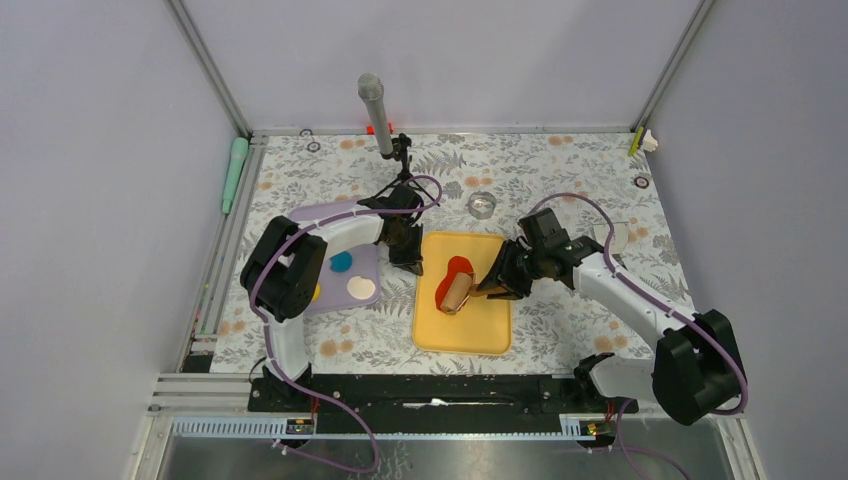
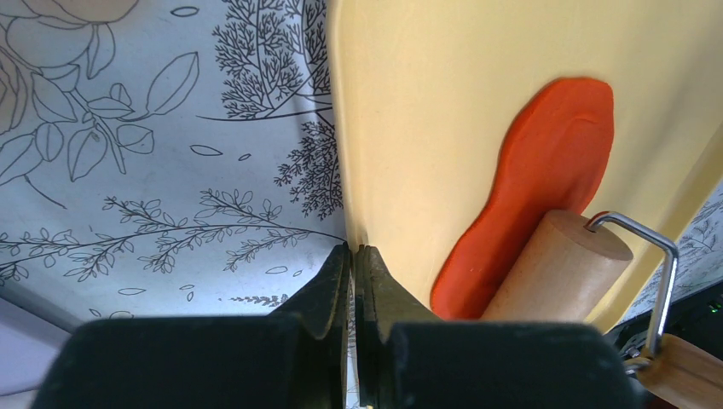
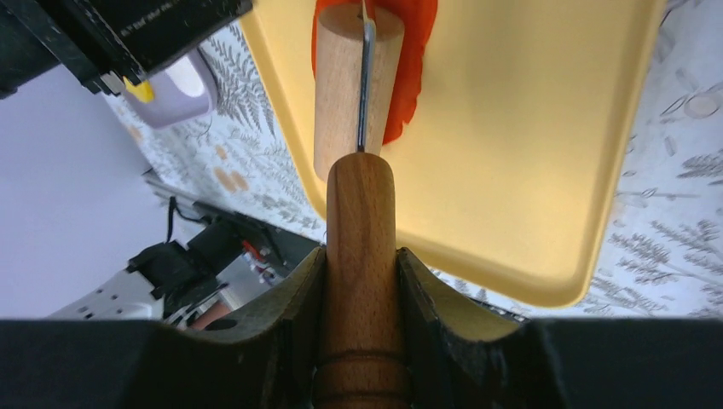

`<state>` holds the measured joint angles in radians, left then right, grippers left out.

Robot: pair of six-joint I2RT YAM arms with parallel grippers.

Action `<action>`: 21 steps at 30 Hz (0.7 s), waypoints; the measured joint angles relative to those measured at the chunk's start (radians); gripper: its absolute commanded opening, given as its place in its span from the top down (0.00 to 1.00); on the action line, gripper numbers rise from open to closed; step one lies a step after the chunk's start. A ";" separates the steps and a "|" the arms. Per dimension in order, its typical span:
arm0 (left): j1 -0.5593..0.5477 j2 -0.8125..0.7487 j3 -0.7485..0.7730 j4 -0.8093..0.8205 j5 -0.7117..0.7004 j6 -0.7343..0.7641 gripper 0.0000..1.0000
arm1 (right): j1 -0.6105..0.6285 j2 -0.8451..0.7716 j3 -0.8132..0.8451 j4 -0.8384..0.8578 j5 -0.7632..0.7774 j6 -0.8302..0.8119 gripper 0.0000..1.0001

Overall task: Roll out the dumpling wrappers from the dough
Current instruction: Flatten out the dough on the work surface.

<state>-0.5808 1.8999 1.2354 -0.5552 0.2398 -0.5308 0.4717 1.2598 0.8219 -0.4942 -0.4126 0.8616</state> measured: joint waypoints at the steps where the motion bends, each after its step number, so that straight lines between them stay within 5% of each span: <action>1: 0.000 0.000 0.000 0.000 0.000 0.000 1.00 | 0.000 0.000 -0.016 0.000 0.010 0.000 1.00; 21: 0.000 0.000 0.001 -0.001 0.002 0.004 1.00 | 0.010 0.039 -0.025 0.079 0.018 -0.002 1.00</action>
<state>-0.5808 1.8999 1.2362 -0.5560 0.2413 -0.5266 0.4816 1.2987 0.7971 -0.4156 -0.3946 0.8600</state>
